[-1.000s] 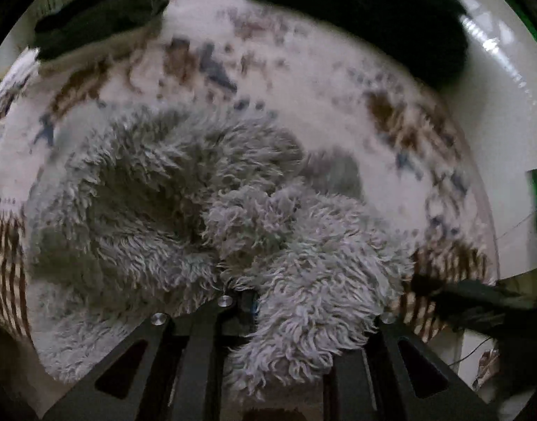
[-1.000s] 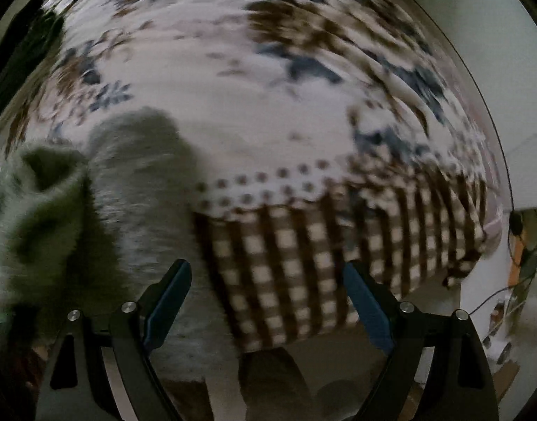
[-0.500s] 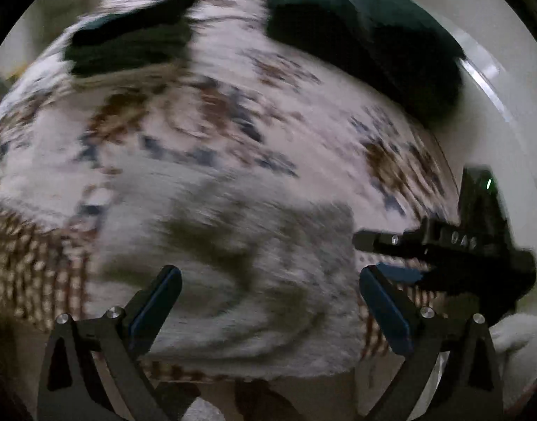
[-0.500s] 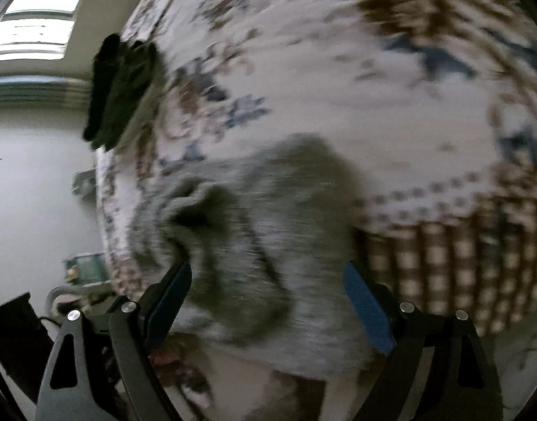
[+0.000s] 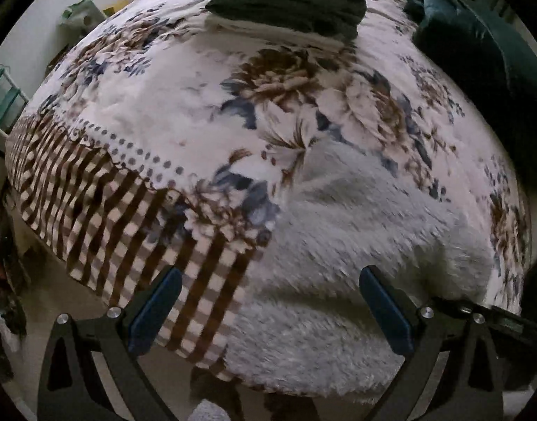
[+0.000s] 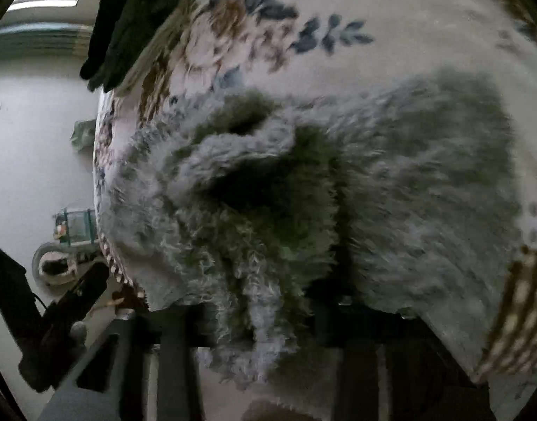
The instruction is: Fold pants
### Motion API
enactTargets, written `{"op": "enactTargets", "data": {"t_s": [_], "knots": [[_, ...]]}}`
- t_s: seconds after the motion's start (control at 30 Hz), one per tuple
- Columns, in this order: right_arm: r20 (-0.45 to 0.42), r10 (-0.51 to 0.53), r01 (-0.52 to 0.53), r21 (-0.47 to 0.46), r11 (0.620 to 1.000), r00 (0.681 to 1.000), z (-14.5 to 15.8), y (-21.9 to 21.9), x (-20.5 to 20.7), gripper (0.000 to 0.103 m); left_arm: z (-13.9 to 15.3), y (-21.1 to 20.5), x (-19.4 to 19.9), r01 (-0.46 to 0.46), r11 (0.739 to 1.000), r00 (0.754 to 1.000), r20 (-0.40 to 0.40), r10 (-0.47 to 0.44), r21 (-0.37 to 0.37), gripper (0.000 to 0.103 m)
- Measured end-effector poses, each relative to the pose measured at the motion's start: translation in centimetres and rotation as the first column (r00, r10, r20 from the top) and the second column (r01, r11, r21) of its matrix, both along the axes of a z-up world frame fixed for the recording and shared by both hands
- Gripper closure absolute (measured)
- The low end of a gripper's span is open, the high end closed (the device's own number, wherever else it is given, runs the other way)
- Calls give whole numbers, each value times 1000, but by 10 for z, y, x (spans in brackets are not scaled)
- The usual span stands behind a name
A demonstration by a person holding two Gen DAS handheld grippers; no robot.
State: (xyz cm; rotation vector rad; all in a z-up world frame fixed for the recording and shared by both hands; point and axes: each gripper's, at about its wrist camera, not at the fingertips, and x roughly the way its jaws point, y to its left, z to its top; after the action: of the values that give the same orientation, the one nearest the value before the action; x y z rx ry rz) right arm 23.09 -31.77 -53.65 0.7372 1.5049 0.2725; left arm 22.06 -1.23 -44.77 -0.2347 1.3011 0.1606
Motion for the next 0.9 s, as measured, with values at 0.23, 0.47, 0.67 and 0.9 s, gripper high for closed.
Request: {"op": "enactTargets", "data": {"t_s": [0.23,0.47,0.67,0.9], "knots": [[61,-196,195,17,981,979,78,-73,-35,71,8,-15,17,50,994,999,14,-49,-93,0],[-172,-238,209,-174,962,956,23,-133,-49,25,-27,-61,43,162,976,984,-45,-170,-144,0],[-109,-407,401,-71,913,907,40,-143,-68,25,-28,-83,65,245,959,968,-28,-251,-146,0],[-273,-356,365,-17,931,894,-8,-102,-89,49,-17,-118,96,356,919,932,-17,-363,-168,0]]}}
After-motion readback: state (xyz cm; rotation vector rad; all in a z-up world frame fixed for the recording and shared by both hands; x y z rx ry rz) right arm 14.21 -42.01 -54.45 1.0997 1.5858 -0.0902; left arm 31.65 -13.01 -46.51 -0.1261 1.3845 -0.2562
